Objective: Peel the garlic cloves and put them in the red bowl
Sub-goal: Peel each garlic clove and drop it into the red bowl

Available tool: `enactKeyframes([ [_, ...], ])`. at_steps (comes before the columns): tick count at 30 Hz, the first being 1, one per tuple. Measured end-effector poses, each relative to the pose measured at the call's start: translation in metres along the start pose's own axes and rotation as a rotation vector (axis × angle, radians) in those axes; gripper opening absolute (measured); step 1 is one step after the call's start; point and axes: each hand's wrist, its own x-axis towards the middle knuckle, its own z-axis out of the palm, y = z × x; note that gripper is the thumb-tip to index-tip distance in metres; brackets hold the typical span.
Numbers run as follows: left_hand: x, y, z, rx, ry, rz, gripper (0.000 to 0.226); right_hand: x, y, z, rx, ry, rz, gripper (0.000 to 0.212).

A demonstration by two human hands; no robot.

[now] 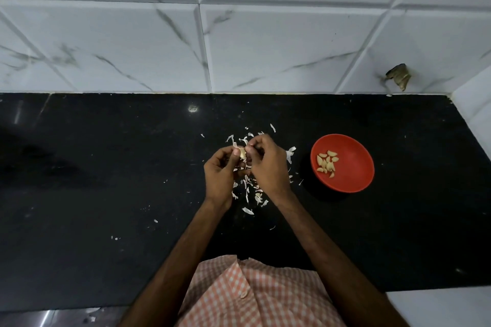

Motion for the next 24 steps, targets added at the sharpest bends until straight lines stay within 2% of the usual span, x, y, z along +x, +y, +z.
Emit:
enactKeyframes([
  [3,0.000,0.001,0.001,0.018,0.024,0.023,0.021,-0.001,0.000,-0.004,0.154,0.036,0.077,0.012],
  [5,0.000,0.002,0.003,0.033,0.040,0.035,0.018,-0.002,0.003,-0.005,0.102,0.065,0.053,0.008],
  [7,0.000,0.002,0.004,0.049,0.051,0.045,0.015,-0.004,0.006,-0.008,-0.020,0.083,0.029,0.014],
  [9,0.001,0.002,0.003,0.080,0.063,0.059,0.013,-0.003,0.011,-0.010,-0.077,0.066,0.010,0.004],
  [10,0.001,0.001,0.002,0.097,0.072,0.065,0.012,-0.003,0.012,-0.011,-0.087,0.046,0.011,0.006],
  [12,0.001,0.001,0.002,0.125,0.095,0.067,0.014,-0.003,0.014,-0.013,-0.090,0.008,0.006,0.020],
  [16,-0.001,0.005,0.000,0.137,0.125,0.071,0.015,0.000,0.008,-0.014,-0.071,0.015,-0.115,0.017],
  [19,-0.001,0.007,-0.001,0.152,0.093,0.071,0.015,-0.001,0.002,-0.009,0.052,-0.035,-0.058,0.021],
  [24,-0.004,0.015,0.005,0.104,0.061,-0.020,0.015,-0.005,0.006,-0.001,0.072,0.025,-0.101,0.007],
])
